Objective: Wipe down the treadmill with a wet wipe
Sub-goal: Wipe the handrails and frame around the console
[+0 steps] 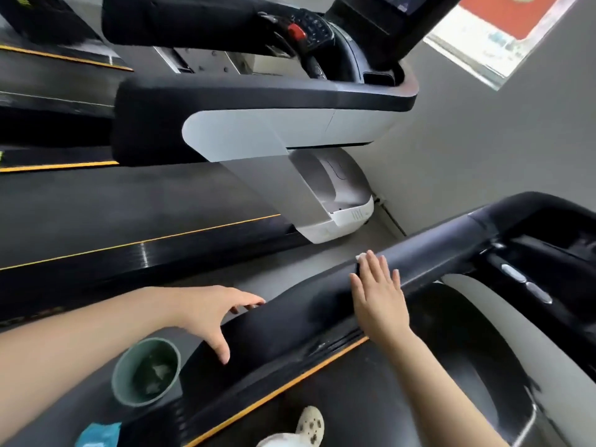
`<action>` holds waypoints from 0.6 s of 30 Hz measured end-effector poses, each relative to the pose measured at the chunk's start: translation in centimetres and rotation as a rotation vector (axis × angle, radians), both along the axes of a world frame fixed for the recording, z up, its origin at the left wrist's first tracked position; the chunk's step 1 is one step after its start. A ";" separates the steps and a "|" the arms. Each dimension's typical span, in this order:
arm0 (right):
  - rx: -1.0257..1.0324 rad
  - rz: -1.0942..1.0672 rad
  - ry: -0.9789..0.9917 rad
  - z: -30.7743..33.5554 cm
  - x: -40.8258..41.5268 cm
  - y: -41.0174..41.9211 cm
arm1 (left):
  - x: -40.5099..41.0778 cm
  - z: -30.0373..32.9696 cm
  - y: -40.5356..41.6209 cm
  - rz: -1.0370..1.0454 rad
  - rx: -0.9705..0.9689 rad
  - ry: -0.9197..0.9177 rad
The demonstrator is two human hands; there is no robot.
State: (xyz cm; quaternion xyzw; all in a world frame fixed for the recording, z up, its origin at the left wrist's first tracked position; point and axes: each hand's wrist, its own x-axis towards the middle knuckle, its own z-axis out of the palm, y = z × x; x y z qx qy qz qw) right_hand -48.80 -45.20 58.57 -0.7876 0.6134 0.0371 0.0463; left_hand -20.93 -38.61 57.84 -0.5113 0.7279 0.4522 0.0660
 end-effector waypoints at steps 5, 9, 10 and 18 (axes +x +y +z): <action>0.009 0.375 0.035 -1.5 8.6 9.3 | 0.7 -0.4 0.5 -0.055 -0.104 0.011; -0.004 0.230 0.072 -0.8 4.9 7.7 | 0.8 -0.5 0.0 -0.078 -0.100 0.048; -0.054 0.130 0.047 -0.7 3.3 6.4 | 0.8 -0.7 -0.1 -0.080 -0.089 0.056; -0.006 0.370 -0.039 -2.6 7.3 13.5 | 0.9 -1.7 -0.4 -0.099 -0.110 0.077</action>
